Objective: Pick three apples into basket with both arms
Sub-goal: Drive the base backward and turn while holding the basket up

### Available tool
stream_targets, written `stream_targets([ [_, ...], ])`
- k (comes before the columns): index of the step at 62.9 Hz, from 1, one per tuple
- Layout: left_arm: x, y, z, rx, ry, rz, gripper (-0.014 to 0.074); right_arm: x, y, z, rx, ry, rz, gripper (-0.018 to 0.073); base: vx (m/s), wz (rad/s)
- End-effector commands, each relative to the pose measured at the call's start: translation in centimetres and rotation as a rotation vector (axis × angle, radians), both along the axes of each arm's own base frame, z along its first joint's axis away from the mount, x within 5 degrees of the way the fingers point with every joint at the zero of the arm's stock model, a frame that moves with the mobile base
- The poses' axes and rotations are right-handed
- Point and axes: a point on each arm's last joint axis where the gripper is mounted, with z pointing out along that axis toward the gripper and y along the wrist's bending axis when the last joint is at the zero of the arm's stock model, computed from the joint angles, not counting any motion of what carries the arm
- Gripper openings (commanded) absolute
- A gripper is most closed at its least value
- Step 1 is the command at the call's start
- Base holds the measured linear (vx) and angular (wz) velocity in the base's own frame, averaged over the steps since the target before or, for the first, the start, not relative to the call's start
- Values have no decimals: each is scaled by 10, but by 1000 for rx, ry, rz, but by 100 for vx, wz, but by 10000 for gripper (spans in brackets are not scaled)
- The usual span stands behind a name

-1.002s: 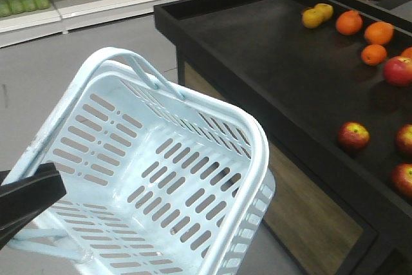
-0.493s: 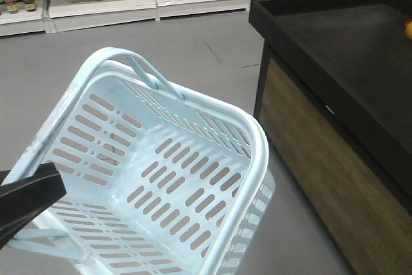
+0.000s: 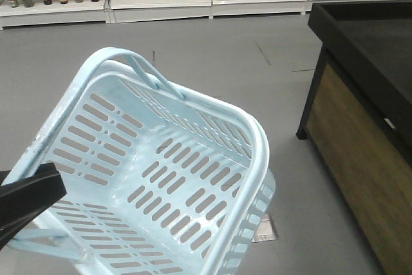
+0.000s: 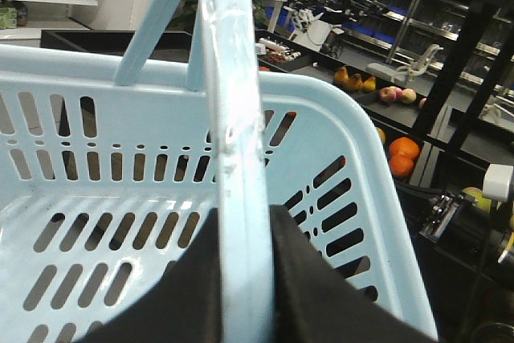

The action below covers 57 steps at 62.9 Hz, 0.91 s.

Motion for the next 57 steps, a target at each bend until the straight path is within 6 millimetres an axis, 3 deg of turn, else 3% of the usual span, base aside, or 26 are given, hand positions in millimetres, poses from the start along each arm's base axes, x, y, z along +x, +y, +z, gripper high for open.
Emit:
stream_targets([
  [1,2,3,7,30,-36,39,-7,0,1,3,-12,-74,10,-4,2,30],
  [57,2,3,7,30,-35,38,-8,0,1,3,-12,-74,10,-4,11,34],
])
